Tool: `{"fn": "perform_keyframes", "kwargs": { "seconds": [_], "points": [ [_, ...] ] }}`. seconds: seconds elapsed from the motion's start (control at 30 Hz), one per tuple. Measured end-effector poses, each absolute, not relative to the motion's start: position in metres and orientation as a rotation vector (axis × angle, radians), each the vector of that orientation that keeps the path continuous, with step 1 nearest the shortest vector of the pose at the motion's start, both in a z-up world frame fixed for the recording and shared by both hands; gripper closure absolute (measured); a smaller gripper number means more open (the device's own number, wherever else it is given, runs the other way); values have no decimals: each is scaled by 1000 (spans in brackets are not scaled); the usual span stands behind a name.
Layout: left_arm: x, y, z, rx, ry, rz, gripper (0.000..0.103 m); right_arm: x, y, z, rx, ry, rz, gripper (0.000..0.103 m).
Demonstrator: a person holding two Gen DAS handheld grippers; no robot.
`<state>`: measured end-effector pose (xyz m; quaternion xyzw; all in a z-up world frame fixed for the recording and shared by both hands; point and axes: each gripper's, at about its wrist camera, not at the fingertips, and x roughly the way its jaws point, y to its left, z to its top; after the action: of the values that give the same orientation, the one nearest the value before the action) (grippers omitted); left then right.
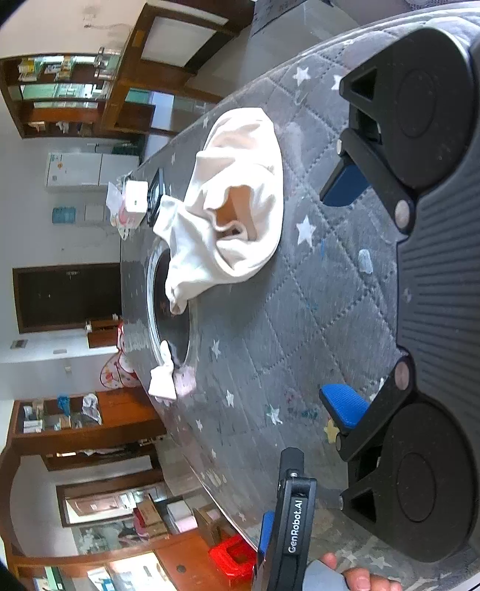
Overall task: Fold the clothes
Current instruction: 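Move both tools toward the cream-white garment on the table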
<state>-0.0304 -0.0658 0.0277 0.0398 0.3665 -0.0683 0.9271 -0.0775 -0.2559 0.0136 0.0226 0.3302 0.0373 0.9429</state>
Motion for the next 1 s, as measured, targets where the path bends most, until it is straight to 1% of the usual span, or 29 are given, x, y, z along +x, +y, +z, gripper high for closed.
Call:
{"fn": "perform_keyframes", "kwargs": {
  "seconds": [0.47,1.0],
  "points": [
    [-42,-98,35,167,740,-195,0,-89,-264,11,125,673,7,0],
    [-45,-110,34,189,752,-252,0,-90,-267,8,177,700,-16,0]
  ]
}}
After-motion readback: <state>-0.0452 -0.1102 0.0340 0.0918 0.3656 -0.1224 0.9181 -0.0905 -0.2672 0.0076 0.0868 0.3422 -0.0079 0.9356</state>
